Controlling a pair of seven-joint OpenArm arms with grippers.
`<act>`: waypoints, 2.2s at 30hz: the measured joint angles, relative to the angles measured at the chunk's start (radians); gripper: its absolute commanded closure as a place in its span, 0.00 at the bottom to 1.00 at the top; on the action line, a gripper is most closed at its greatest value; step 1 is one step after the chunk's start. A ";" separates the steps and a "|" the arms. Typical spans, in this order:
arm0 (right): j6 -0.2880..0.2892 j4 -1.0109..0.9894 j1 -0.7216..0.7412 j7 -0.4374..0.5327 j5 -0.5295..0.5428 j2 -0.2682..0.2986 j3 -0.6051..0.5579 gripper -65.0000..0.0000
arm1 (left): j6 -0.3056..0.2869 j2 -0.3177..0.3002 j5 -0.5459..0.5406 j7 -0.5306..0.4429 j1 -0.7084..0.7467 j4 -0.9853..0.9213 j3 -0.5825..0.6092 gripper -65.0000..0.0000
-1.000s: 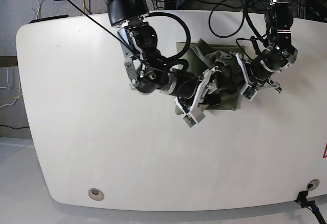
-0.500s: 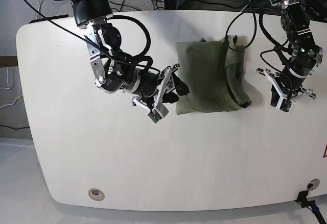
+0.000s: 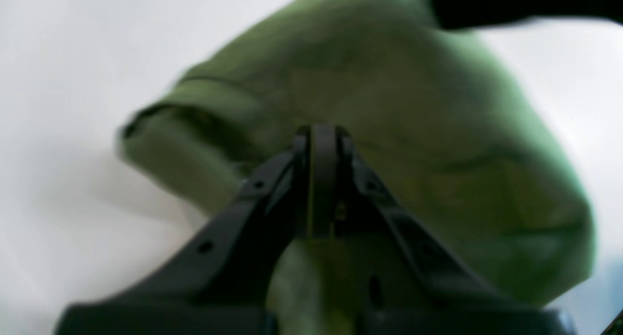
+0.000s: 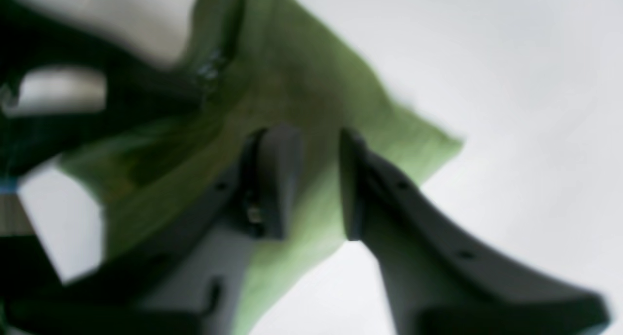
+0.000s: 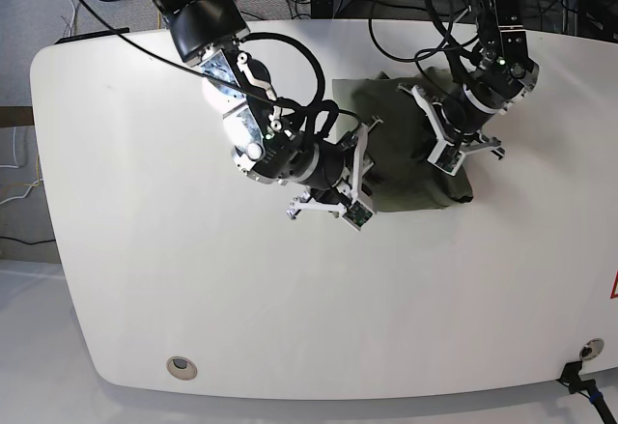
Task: Fold the T-shirt properly
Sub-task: 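Press and square the folded bundle with both grippers, then release the folded shirt and raise both grippers away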
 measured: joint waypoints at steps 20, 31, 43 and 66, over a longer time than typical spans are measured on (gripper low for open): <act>-0.003 -0.401 0.058 0.416 -0.067 0.024 -0.020 1.00 | 0.014 -0.018 -0.010 -0.108 -0.026 -0.285 0.020 1.00; -0.003 -0.277 -0.132 0.459 -0.028 0.154 0.099 1.00 | -0.010 -0.062 -0.013 -0.132 -0.227 -0.474 0.025 1.00; -0.006 0.015 -0.151 0.306 -0.042 0.094 0.184 1.00 | 0.010 -0.063 0.001 -0.122 -0.172 -0.158 0.023 1.00; 0.011 -0.422 -0.106 0.609 -0.007 0.104 0.205 1.00 | -0.004 -0.091 -0.027 -0.151 -0.237 -0.482 0.100 1.00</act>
